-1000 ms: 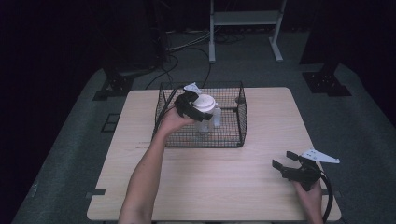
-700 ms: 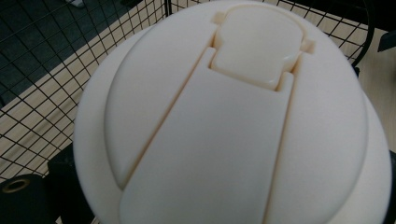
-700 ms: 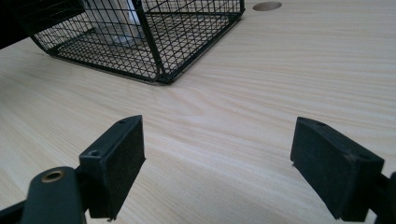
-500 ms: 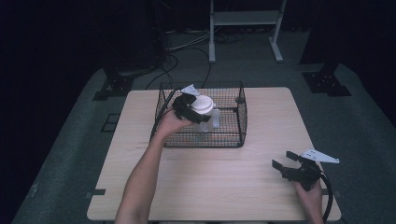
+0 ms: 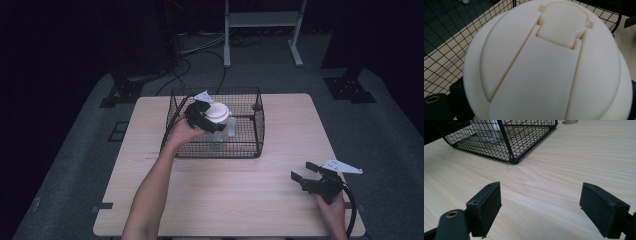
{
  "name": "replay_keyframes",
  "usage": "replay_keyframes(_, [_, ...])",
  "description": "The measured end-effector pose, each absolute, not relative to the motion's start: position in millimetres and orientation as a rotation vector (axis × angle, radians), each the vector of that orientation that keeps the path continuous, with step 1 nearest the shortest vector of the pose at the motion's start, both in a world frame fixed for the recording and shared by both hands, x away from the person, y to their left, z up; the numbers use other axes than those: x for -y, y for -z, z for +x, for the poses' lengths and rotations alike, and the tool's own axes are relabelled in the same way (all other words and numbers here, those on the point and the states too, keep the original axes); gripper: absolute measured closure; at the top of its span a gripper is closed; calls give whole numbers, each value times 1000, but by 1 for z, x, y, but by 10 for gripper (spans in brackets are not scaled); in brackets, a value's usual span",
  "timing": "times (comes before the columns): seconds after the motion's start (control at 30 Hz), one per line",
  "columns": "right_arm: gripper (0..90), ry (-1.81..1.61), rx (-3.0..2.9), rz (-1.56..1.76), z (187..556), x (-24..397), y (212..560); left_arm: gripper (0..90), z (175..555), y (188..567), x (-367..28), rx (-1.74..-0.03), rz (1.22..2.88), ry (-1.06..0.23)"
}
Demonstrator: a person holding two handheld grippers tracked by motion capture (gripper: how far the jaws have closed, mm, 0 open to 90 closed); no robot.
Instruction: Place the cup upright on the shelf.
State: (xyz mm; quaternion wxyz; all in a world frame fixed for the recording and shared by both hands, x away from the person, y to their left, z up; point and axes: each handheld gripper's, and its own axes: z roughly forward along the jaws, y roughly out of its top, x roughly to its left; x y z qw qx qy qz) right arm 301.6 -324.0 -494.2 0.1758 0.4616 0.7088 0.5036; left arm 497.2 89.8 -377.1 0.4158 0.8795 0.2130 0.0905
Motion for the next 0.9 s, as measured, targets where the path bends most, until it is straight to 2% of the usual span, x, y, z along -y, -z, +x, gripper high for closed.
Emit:
replay_keyframes(0.3, [164,-1414,-2016,1296,302,323,494,53,496,380,-91,-545,2202,-201])
replay_keyframes(0.9, [164,-1403,-2020,1303,301,322,494,14,486,375,-107,-547,2202,-255])
